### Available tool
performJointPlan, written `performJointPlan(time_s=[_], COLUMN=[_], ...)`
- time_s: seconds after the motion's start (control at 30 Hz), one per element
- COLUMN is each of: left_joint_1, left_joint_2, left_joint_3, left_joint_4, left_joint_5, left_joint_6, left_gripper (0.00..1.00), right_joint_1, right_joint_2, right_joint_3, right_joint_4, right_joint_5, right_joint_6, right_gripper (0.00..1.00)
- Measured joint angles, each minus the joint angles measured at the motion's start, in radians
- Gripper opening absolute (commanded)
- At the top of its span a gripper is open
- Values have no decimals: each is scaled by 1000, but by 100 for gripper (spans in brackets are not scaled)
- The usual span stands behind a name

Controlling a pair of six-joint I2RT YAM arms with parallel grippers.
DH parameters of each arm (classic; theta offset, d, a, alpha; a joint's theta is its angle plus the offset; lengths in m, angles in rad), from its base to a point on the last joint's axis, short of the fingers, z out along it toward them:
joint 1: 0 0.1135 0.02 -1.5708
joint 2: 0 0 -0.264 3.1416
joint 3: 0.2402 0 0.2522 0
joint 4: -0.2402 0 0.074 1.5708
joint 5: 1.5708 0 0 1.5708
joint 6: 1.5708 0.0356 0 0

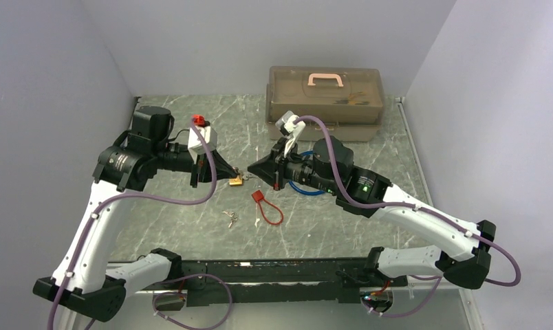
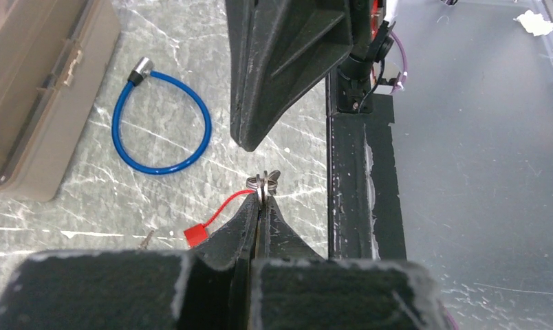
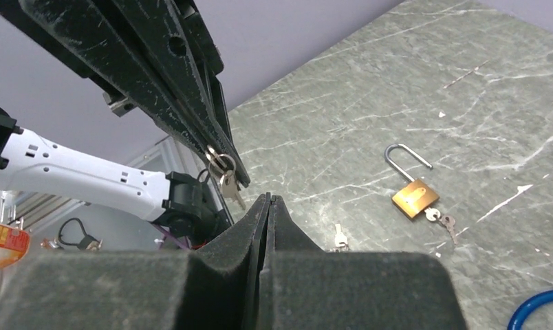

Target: Unlock with the key

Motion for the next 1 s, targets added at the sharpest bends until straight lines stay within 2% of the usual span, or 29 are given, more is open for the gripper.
performJointPlan(time_s=[0.1, 0.17, 0.3, 0.37, 0.53, 0.77, 0.87, 1.0], left_joint_1=[0, 0, -6, -19, -55, -72, -72, -72], left_joint_2=[33, 50, 87, 111, 147, 150, 150, 150], left_joint_3=[40, 59, 111, 141, 168, 181, 182, 190], left_joint_4=[-50, -73, -128, -154, -200, -227, -239, -250], left_joint_5=[-14, -29, -56, -71, -101, -102, -102, -101], left_joint_6=[7, 6, -2, -9, -20, -19, -17, -16], left_gripper=[0, 0, 0, 0, 0, 0, 0, 0], right_joint_1=[0, 0, 0, 0, 0, 0, 0, 0], right_joint_2=[-11, -19, -30, -31, -18, 44, 74, 91], right_joint_3=[0, 0, 1, 4, 31, 73, 90, 104], right_joint_4=[-17, -32, -58, -64, -66, -66, -70, -74], right_joint_5=[10, 13, 11, 0, -39, -97, -121, -143], right_joint_6=[-11, -21, -45, -58, -90, -126, -140, -154], right_gripper=[0, 22, 58, 62, 62, 50, 39, 13])
